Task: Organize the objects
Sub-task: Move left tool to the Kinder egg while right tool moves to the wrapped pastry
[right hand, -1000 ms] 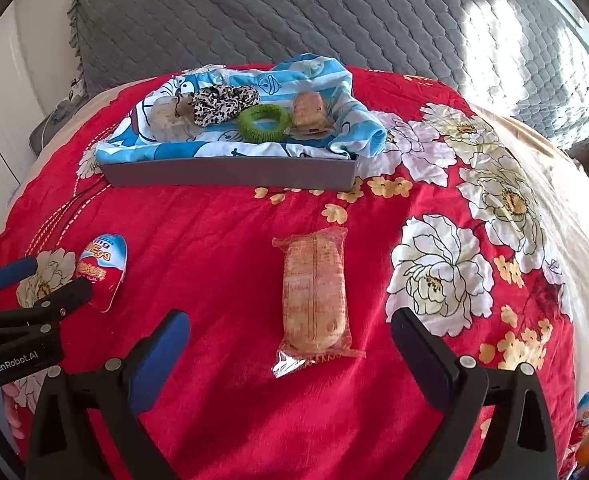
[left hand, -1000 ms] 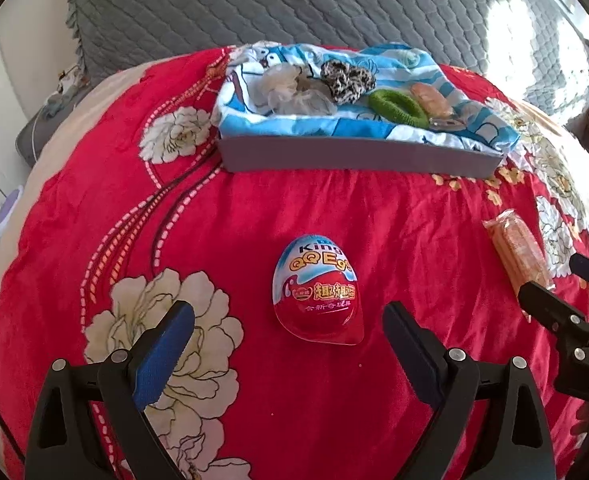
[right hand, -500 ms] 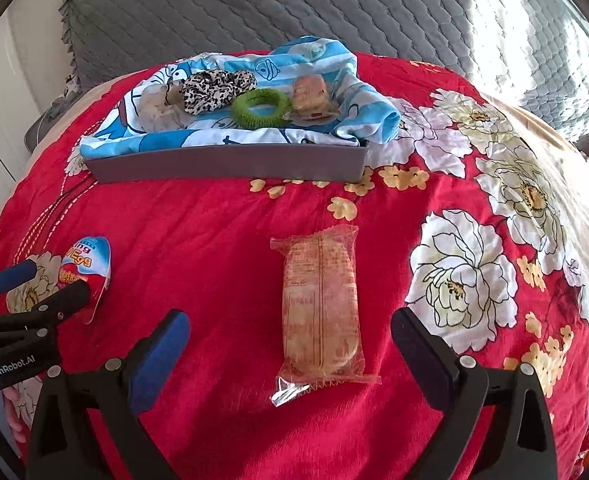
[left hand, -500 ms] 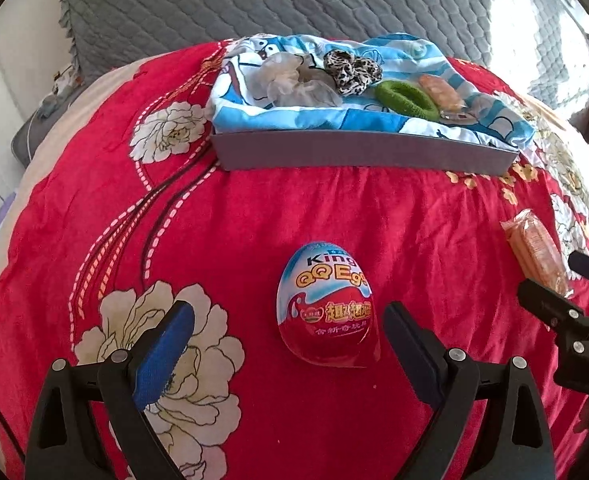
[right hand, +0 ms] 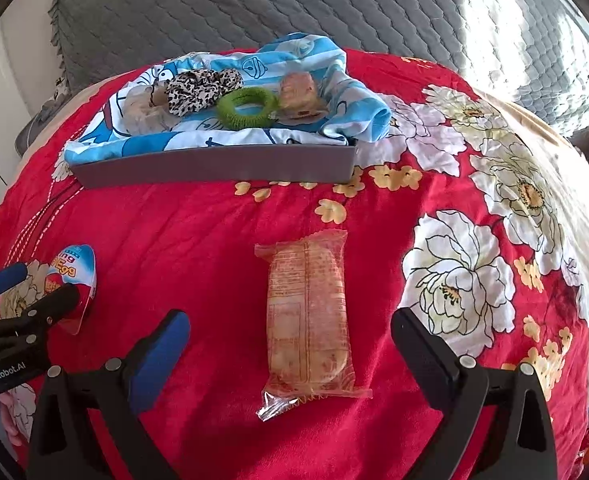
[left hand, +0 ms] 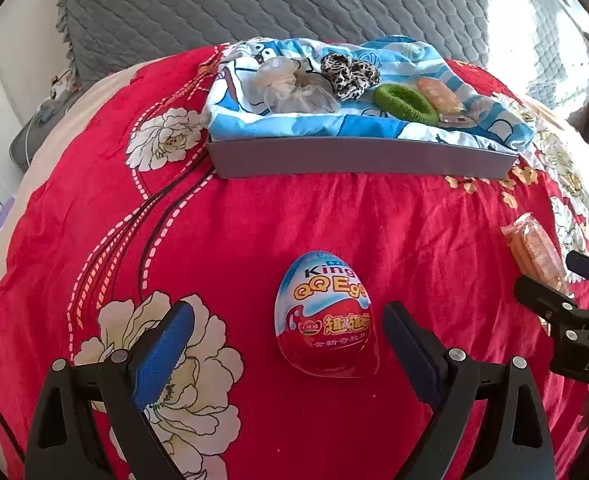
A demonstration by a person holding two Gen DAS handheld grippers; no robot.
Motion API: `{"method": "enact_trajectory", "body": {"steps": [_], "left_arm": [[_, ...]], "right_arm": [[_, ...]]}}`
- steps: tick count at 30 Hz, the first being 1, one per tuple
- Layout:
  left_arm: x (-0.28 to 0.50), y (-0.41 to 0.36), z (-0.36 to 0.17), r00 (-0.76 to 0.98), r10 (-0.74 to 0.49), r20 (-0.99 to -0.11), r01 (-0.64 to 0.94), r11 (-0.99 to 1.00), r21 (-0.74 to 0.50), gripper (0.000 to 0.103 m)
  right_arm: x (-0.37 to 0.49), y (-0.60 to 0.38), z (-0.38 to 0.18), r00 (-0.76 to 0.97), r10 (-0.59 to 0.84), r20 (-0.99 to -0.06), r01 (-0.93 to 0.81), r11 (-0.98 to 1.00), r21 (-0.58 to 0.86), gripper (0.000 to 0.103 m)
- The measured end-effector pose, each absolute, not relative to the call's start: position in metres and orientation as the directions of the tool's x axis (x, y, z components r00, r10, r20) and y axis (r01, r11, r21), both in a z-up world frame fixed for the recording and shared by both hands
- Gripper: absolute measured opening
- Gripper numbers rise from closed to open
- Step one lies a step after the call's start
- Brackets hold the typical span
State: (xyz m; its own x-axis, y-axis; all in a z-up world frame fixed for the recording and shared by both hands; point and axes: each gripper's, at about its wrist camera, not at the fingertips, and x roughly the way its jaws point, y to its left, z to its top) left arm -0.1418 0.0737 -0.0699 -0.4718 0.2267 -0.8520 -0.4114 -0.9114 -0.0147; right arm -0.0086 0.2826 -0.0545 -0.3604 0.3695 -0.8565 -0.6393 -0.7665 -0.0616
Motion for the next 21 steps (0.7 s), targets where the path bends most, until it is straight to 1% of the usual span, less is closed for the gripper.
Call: {"method": "enact_trajectory", "body": {"steps": [11, 21], "left_arm": [[-0.146, 0.077, -0.078, -0.474, 0.212, -0.855, -0.418, -0.908, 0.007, 0.095], [-0.151, 0.074, -0.083, -0.46, 0.225, -0.859, -0.414, -0.91, -0.016, 0.095]], "right_arm": [[-0.014, 0.287, -0.057, -0.355, 0.381, -0.853, -0.636, -0.768, -0.079, 0.101], [-0.019, 0.29, -0.067, -0.336, 0.389, -0.858, -0.637, -0.765, -0.097, 0.101]]}}
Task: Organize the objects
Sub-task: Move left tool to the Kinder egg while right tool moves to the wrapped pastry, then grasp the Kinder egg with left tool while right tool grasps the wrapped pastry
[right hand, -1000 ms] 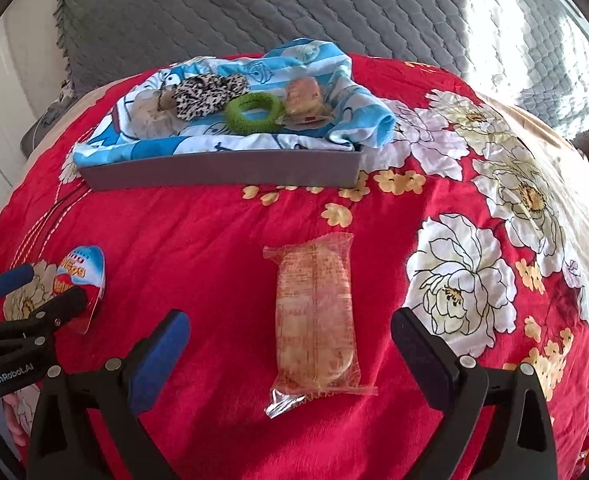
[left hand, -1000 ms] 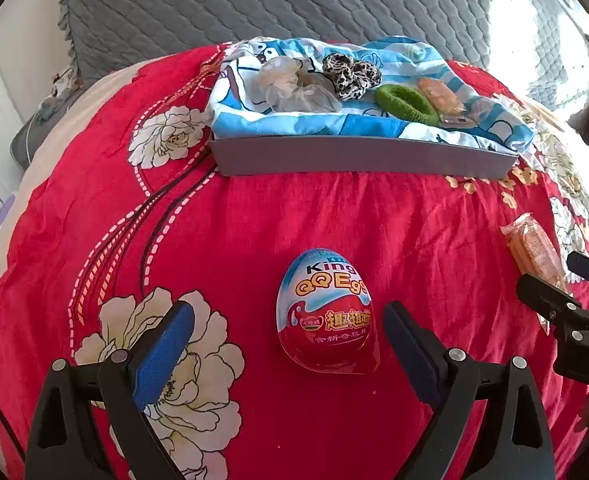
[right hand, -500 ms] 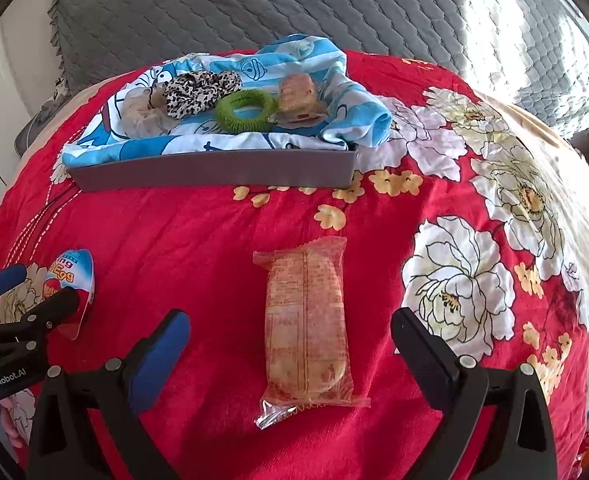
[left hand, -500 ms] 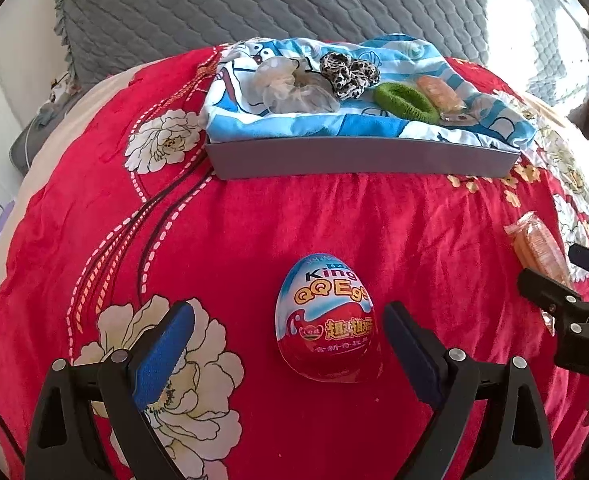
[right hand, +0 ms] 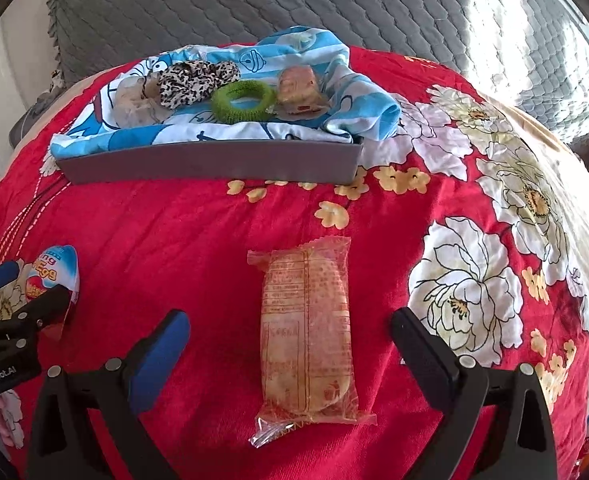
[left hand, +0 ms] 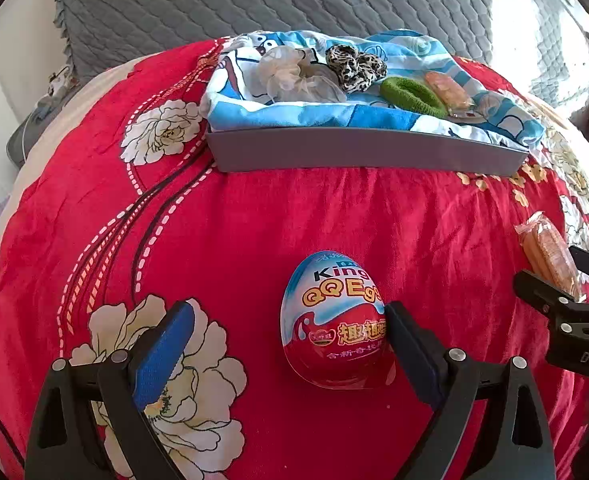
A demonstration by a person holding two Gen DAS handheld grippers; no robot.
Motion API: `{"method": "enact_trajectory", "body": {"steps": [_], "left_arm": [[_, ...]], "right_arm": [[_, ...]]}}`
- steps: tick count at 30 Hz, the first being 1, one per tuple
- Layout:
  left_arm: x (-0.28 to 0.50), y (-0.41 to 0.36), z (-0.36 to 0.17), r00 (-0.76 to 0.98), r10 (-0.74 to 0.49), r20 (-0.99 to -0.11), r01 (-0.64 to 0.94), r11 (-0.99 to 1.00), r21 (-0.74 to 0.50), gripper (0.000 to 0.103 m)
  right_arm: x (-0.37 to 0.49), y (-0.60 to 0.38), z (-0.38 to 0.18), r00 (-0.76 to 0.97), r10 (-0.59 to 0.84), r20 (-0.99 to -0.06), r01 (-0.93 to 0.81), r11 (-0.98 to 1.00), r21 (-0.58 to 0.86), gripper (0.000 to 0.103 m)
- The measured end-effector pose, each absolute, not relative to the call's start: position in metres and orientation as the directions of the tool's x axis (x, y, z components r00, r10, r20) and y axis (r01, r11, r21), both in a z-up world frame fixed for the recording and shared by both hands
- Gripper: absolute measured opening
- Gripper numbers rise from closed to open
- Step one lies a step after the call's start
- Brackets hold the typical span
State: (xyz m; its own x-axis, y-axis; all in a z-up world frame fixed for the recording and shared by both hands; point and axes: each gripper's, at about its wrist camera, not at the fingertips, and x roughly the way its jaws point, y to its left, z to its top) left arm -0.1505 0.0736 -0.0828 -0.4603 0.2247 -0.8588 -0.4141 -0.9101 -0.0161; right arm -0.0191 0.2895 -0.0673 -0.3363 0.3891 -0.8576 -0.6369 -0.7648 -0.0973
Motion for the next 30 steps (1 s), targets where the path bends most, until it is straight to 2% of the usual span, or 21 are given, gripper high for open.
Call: {"method": "enact_trajectory", "body": {"steps": [9, 15, 18, 20, 21, 28, 30], "left_arm": [[-0.149, 0.077, -0.085, -0.462, 0.216, -0.86, -0.419, -0.908, -0.003, 0.095], [-0.147, 0.075, -0.083, -0.494, 0.209, -0.844, -0.416, -0.909, 0.018, 0.095], [-0.147, 0.075, -0.08, -0.493, 0.228, -0.84, -0.432, -0.902, 0.009, 0.082], [-0.147, 0.078, -0.079, -0.489, 0.239, -0.839, -0.453, -0.891, 0.01, 0.056], [-0.147, 0.079, -0.079, -0.48, 0.24, -0.844, -0.46, -0.888, 0.01, 0.053], [-0.148, 0.076, -0.08, -0.462, 0.255, -0.85, -0.46, -0.888, -0.017, 0.053], [-0.147, 0.075, -0.08, -0.463, 0.254, -0.849, -0.462, -0.887, -0.013, 0.053]], "right_arm": [[-0.022, 0.299, -0.073, -0.324, 0.38, -0.867, -0.651, -0.754, -0.087, 0.096], [-0.02, 0.298, -0.076, -0.306, 0.394, -0.867, -0.655, -0.748, -0.108, 0.085], [-0.019, 0.3, -0.073, -0.305, 0.404, -0.862, -0.669, -0.735, -0.108, 0.072], [-0.02, 0.3, -0.072, -0.301, 0.414, -0.859, -0.671, -0.732, -0.117, 0.061], [-0.02, 0.3, -0.072, -0.298, 0.416, -0.859, -0.67, -0.732, -0.122, 0.059], [-0.017, 0.303, -0.067, -0.304, 0.422, -0.854, -0.673, -0.73, -0.121, 0.041], [-0.015, 0.305, -0.064, -0.314, 0.419, -0.852, -0.678, -0.727, -0.108, 0.04]]}}
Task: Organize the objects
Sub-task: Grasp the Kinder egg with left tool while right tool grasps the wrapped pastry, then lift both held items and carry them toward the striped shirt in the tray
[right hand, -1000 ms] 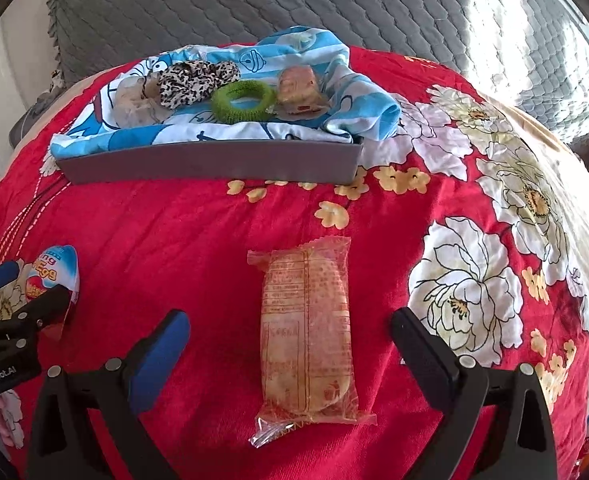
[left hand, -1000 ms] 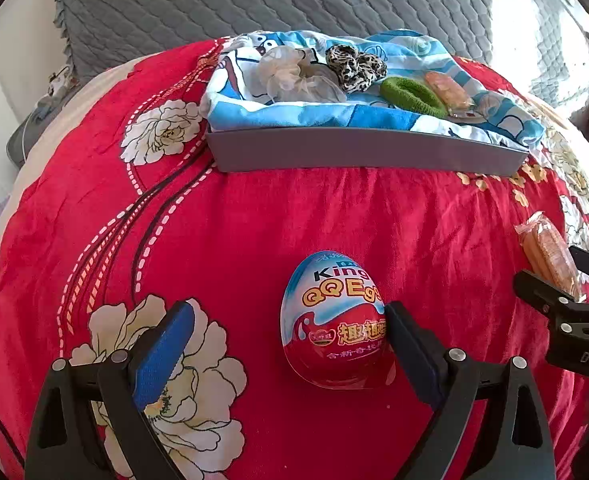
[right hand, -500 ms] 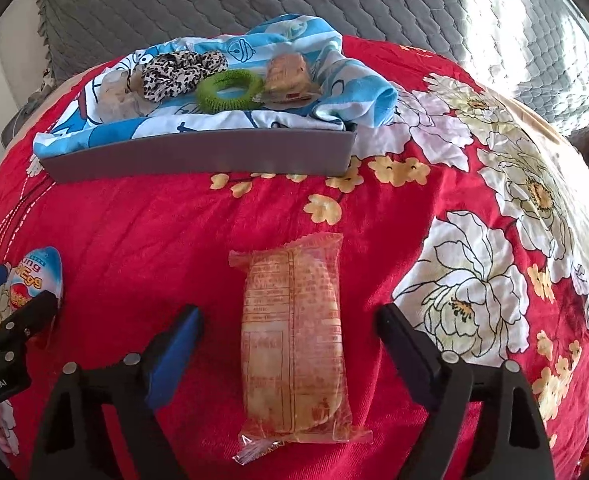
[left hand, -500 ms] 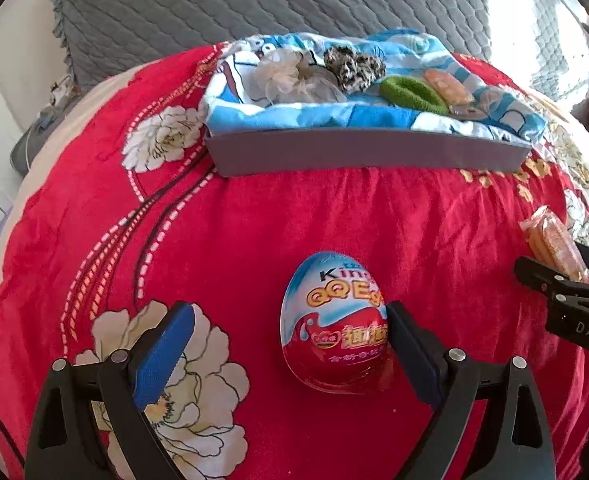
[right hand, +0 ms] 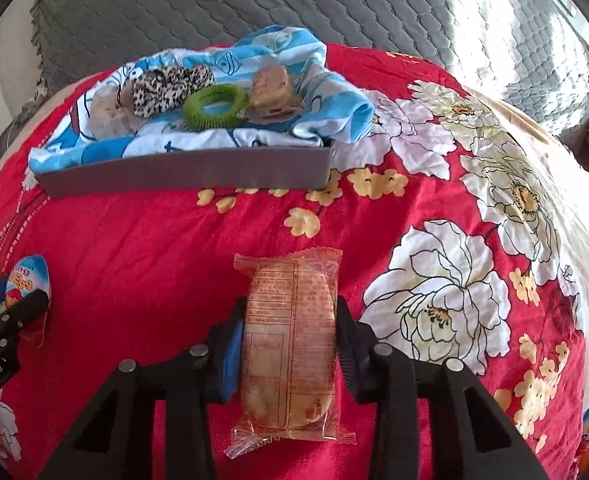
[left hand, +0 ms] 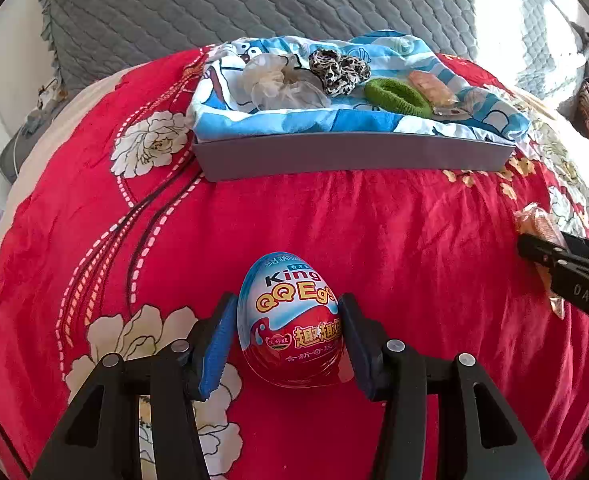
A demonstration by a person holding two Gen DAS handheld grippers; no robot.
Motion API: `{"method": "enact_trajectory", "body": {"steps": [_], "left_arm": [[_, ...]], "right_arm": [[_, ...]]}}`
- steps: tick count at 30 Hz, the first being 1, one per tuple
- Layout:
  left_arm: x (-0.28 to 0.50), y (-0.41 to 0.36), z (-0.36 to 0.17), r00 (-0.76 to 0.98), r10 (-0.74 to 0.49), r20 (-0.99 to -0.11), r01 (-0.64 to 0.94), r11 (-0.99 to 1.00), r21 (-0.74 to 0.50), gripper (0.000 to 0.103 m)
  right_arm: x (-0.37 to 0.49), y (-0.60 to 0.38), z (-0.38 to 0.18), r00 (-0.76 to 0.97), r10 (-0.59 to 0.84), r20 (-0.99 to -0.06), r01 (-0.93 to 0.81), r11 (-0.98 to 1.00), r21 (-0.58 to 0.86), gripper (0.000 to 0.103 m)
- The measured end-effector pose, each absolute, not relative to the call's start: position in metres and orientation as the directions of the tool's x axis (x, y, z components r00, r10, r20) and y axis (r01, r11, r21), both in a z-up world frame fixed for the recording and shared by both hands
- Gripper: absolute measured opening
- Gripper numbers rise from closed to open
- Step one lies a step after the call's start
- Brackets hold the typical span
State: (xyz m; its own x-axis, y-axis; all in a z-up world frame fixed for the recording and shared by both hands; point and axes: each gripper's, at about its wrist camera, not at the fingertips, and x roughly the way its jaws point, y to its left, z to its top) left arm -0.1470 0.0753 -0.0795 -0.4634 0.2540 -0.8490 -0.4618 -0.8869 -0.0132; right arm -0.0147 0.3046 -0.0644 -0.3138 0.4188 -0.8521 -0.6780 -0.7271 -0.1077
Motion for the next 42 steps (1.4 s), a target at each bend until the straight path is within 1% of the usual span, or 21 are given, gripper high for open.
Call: {"method": "enact_trajectory", "body": {"steps": [4, 16, 30, 42], "left_arm": [[-0.148, 0.072, -0.081, -0.443, 0.264, -0.857, -0.448, -0.893, -0.043, 0.053], [-0.141, 0.068, -0.077, -0.438, 0.271, -0.857, -0.458, -0.888, -0.046, 0.053], [-0.135, 0.052, -0.061, -0.465, 0.251, -0.849, -0.422, -0.906, -0.036, 0.053], [-0.117, 0.049, -0.038, -0.489, 0.253, -0.835, -0.423, -0.906, -0.026, 0.053]], "right_arm": [[-0.011, 0.307, -0.063, -0.322, 0.41, -0.853, -0.681, -0.726, -0.093, 0.04], [-0.003, 0.292, -0.052, -0.374, 0.379, -0.846, -0.668, -0.744, -0.038, 0.04], [-0.009, 0.261, -0.041, -0.404, 0.355, -0.843, -0.603, -0.796, -0.046, 0.04], [0.0, 0.245, -0.028, -0.409, 0.36, -0.839, -0.599, -0.799, -0.05, 0.04]]}}
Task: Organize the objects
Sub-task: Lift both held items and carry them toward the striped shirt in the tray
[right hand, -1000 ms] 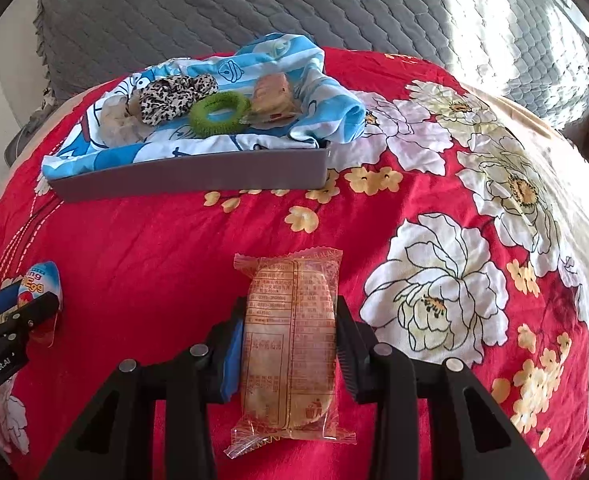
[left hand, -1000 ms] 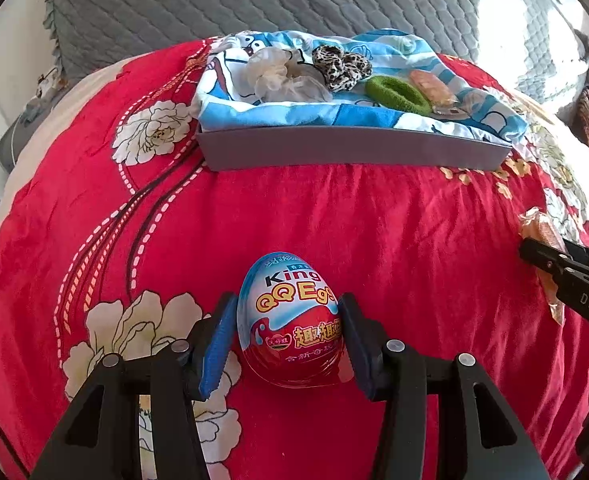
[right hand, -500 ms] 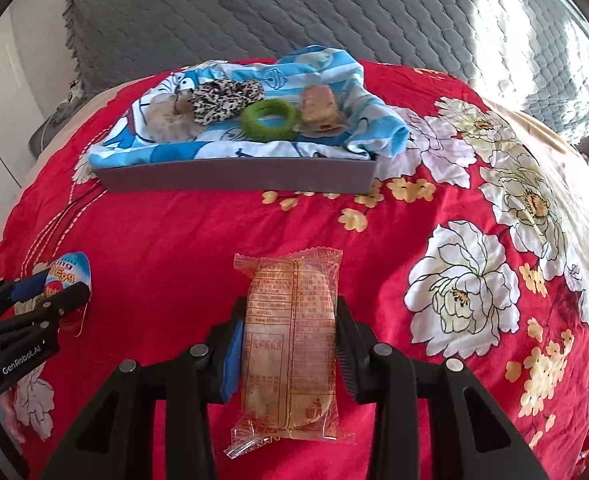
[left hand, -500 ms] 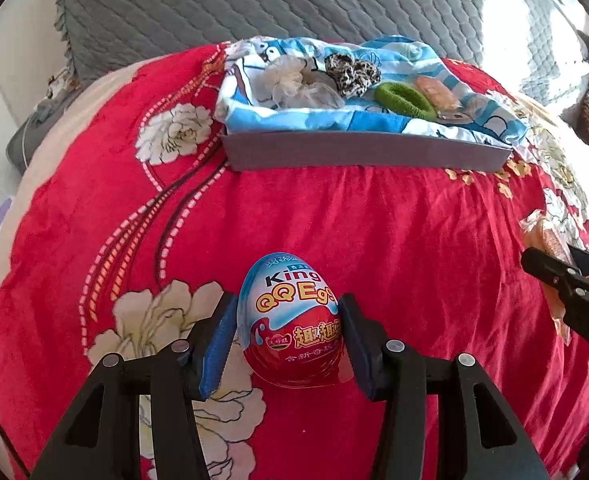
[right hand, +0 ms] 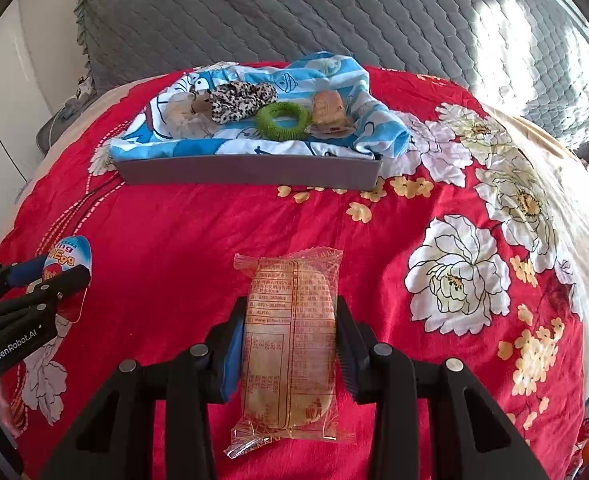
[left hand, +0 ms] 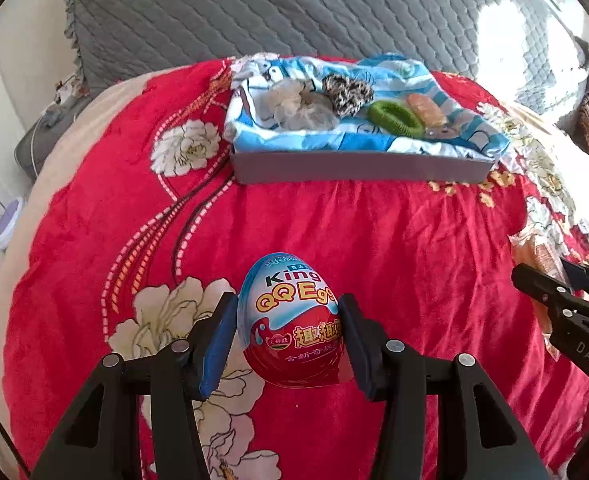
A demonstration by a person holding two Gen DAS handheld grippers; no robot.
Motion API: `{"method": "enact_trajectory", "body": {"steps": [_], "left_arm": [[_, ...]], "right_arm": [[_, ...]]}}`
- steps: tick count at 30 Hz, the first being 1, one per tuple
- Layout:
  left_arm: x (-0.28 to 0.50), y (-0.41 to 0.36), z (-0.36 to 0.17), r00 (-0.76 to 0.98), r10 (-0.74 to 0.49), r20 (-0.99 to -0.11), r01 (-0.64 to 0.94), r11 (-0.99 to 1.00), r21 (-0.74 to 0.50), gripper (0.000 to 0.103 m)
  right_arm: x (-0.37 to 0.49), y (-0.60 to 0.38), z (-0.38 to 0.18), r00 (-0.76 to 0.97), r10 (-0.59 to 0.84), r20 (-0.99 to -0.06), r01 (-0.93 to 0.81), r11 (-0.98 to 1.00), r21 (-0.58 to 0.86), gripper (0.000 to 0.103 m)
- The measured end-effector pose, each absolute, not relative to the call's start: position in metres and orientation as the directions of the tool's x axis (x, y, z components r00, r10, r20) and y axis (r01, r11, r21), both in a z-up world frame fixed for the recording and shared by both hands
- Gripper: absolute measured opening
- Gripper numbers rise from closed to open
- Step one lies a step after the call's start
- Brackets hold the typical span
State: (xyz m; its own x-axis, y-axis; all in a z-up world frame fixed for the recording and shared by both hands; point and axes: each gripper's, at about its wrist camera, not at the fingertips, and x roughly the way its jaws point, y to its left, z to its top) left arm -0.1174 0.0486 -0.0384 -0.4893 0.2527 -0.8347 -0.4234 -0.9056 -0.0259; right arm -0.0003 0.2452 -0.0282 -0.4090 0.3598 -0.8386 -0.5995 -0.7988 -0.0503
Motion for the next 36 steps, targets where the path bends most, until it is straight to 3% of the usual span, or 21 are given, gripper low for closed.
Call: {"method": "enact_trajectory", "body": {"steps": [36], "left_arm": [[-0.059, 0.011, 0.062, -0.613, 0.281, -0.739, -0.39, -0.92, -0.026, 0.053]], "right_arm": [[0.033, 0.188, 0.065, -0.506, 0.435, -0.745, -0.574, -0.815, -0.087, 0.04]]}}
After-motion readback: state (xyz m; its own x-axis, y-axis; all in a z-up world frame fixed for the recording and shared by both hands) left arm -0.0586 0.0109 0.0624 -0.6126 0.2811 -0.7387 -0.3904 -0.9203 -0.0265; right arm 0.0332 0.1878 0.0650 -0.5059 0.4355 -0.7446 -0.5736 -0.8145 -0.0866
